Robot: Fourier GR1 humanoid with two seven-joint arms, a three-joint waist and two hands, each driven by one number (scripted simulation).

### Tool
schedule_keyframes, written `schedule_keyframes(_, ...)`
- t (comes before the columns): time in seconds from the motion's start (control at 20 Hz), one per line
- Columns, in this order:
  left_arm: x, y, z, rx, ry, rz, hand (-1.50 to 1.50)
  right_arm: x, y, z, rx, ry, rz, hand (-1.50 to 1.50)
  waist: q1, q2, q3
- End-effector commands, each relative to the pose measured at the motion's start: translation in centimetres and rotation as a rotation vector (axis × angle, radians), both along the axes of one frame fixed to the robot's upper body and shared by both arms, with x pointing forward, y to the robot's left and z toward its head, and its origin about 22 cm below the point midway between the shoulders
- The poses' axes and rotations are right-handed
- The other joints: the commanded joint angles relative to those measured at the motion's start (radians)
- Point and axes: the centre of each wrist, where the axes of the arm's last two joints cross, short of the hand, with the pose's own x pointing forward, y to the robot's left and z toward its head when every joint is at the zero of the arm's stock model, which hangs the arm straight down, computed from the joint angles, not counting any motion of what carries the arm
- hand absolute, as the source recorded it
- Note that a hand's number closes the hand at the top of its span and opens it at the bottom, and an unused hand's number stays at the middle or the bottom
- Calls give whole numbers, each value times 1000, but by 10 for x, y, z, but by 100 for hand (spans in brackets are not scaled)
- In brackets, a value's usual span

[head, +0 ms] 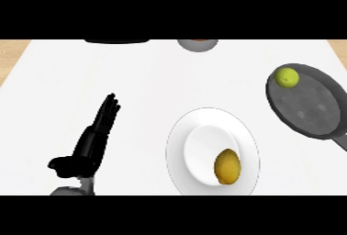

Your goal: Pick the pear from the plate and place it in the pan

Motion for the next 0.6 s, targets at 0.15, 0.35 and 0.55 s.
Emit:
schedule_keyframes(0.15, 4, 14, 9, 12, -12, 5, 0, -30, -17, -1, -30, -23, 23, -150, 4, 1, 0)
schedule_keyframes(0.35, 4, -14, 16, -6, -12, 5, 0, -38, -8, -13, -39, 1, 47, -150, -1, -1, 0)
schedule_keyframes(0.55, -1, -15, 11, -9, -8, -4, 0, -53, 3, -33, -76, 28, 42, -150, -1, -1, -1)
